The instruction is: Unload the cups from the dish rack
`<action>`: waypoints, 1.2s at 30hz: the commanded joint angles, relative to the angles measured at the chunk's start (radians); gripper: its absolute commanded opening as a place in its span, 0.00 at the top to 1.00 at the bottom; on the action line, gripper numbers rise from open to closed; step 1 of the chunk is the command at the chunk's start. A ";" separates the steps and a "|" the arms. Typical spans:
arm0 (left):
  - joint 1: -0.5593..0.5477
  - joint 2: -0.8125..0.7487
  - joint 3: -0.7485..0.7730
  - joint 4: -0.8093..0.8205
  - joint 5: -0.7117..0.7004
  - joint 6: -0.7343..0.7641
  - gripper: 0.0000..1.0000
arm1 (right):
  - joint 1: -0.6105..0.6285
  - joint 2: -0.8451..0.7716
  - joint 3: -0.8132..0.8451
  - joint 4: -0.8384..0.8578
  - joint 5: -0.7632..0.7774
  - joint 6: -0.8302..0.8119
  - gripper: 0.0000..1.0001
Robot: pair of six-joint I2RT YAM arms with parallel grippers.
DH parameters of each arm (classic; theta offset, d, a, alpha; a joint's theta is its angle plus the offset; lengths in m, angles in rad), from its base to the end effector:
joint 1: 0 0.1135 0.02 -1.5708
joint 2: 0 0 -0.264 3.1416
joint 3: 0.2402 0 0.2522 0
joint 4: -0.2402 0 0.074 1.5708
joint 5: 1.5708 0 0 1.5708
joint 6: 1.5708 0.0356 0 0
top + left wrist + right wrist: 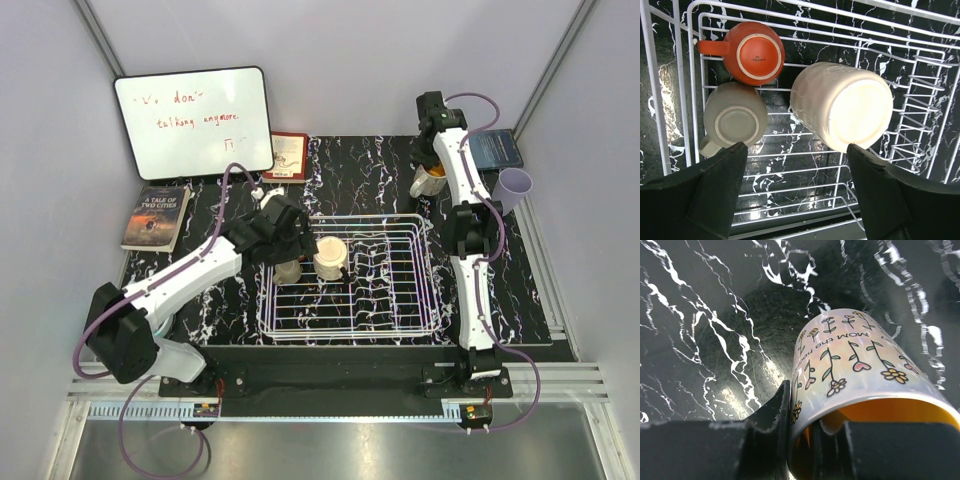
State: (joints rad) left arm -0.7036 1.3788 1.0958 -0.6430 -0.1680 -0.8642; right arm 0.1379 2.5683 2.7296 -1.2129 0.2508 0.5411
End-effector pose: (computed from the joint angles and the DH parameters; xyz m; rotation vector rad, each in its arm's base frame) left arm 0.2228 -0.1812 0.2747 -0.2743 2.5206 -0.4467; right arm 0.5240 0.0638 0.2611 0.5991 2.5012 -0.0782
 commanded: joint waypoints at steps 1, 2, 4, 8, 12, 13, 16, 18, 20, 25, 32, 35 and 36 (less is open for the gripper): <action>-0.005 0.022 0.053 0.029 0.031 0.044 0.17 | 0.003 0.029 0.059 0.055 -0.022 0.014 1.00; -0.007 0.028 0.056 0.029 0.033 0.044 0.17 | 0.002 0.038 0.061 0.056 -0.024 0.014 1.00; -0.007 0.028 0.058 0.029 0.035 0.051 0.17 | 0.002 0.055 0.056 0.056 -0.025 0.016 1.00; -0.007 0.019 0.055 0.028 0.041 0.067 0.16 | 0.000 0.061 0.039 0.050 -0.021 0.020 1.00; -0.007 0.012 0.058 0.028 0.041 0.073 0.15 | 0.000 0.049 0.051 0.050 -0.030 0.025 0.98; -0.007 0.012 0.061 0.028 0.044 0.074 0.15 | 0.000 0.037 0.058 0.050 -0.030 0.026 0.95; -0.007 0.011 0.067 0.028 0.048 0.079 0.14 | 0.000 -0.002 0.071 0.050 -0.036 0.028 0.78; -0.008 0.011 0.075 0.029 0.055 0.082 0.13 | 0.002 -0.023 0.082 0.053 -0.045 0.036 0.68; -0.010 0.012 0.081 0.029 0.050 0.080 0.13 | 0.003 -0.059 0.082 0.065 -0.051 0.039 0.62; -0.016 0.011 0.081 0.031 0.042 0.071 0.13 | 0.003 -0.106 0.068 0.073 -0.065 0.034 0.52; -0.025 -0.032 0.078 0.017 -0.025 0.094 0.01 | 0.034 -0.197 0.100 0.044 -0.076 0.008 0.28; -0.013 -0.061 0.062 0.032 -0.068 0.086 0.01 | 0.103 -0.316 0.101 0.044 -0.084 -0.021 0.06; 0.004 -0.067 0.046 0.052 -0.039 0.096 0.01 | 0.126 -0.391 0.085 0.042 -0.070 -0.030 0.02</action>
State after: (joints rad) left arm -0.7223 1.3754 1.1400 -0.6434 -0.1741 -0.7925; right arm 0.1596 2.4393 2.7743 -1.1740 0.1883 0.5591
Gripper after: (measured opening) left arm 0.985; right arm 0.871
